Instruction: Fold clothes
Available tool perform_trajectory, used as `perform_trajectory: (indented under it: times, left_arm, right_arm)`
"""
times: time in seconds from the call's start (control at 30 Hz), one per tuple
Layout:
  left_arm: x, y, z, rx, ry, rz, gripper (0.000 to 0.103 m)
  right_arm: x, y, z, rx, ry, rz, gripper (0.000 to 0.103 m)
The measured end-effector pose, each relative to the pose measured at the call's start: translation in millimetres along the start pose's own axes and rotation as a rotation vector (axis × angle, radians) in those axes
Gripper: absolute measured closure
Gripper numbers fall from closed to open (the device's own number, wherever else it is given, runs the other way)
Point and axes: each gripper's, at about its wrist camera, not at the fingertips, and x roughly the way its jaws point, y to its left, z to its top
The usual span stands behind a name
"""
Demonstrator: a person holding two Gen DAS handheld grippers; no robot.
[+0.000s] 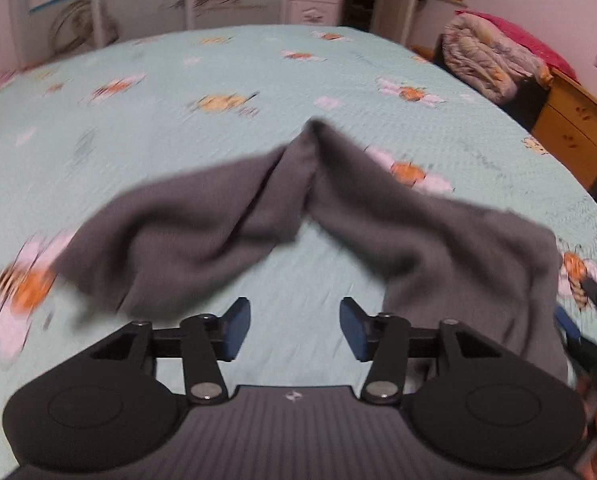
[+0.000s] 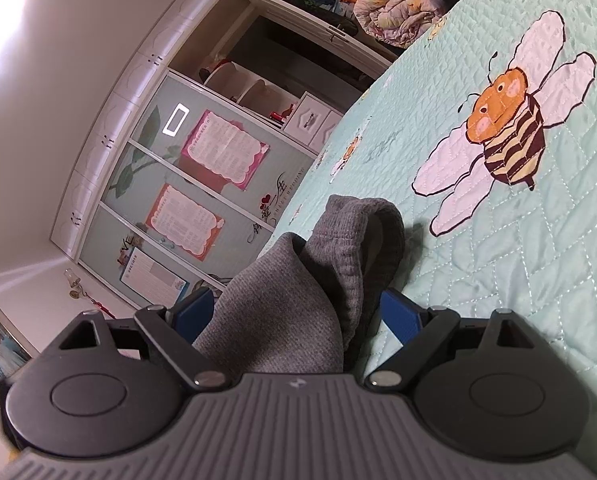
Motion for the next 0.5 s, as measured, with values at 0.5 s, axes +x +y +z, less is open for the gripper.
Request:
perform_trajectory:
  times: [0.5]
  left_arm:
    - [23.1,65.9,-69.9,-0.571,0.125,-0.113,0.049]
  right_arm:
    - [4.7,8.6,-5.2,-0.068,0.018,-0.054,0.013]
